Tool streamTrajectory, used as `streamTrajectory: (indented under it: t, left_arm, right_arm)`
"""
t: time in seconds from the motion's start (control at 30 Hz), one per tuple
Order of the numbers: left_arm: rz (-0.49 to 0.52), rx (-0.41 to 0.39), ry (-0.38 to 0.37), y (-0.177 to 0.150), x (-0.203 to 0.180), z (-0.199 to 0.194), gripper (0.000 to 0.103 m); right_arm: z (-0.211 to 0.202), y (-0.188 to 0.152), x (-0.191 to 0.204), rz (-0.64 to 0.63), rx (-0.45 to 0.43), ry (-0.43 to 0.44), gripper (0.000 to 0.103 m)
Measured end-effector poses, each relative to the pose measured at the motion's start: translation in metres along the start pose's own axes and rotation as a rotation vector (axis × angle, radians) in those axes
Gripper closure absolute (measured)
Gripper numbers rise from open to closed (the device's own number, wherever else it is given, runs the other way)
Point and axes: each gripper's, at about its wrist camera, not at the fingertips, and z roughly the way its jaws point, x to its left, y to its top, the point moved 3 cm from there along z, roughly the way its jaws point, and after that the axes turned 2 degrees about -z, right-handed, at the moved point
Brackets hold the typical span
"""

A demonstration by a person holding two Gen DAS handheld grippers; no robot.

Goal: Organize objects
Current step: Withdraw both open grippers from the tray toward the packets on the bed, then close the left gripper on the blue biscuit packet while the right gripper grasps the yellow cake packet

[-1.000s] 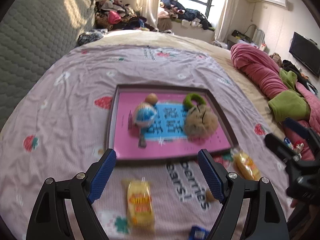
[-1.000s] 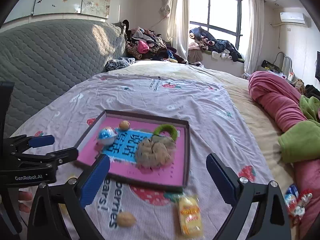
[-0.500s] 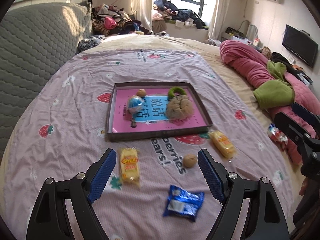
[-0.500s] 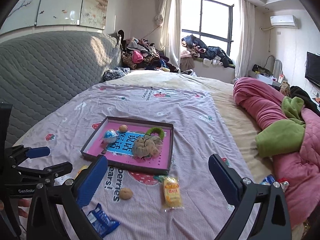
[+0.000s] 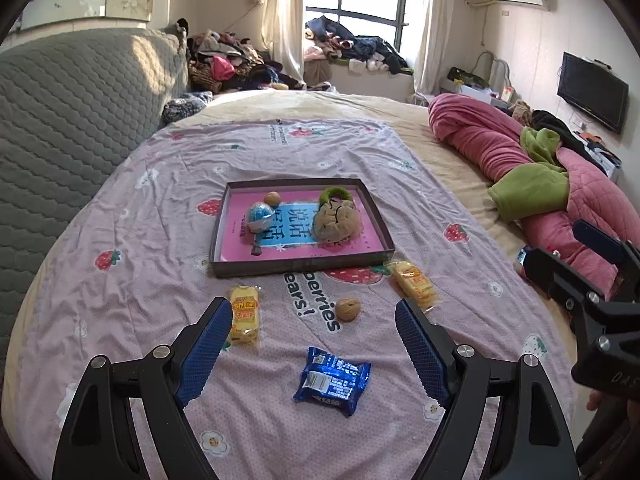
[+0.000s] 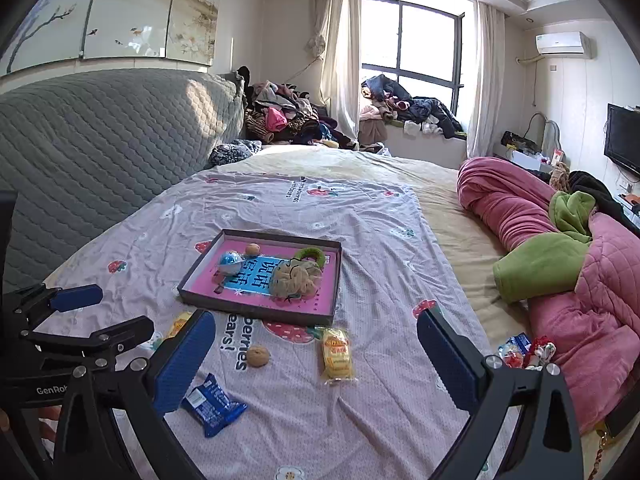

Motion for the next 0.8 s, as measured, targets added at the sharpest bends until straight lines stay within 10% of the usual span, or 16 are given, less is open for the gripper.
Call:
streamTrajectory:
  t: [0.8]
  left_arm:
    - [-0.029,0.125,0.048,-0.064,-0.003,0.048,0.018]
  right_arm:
    - [0.009,-0.054,-0.005,0.006,0.08,0.001,0.001]
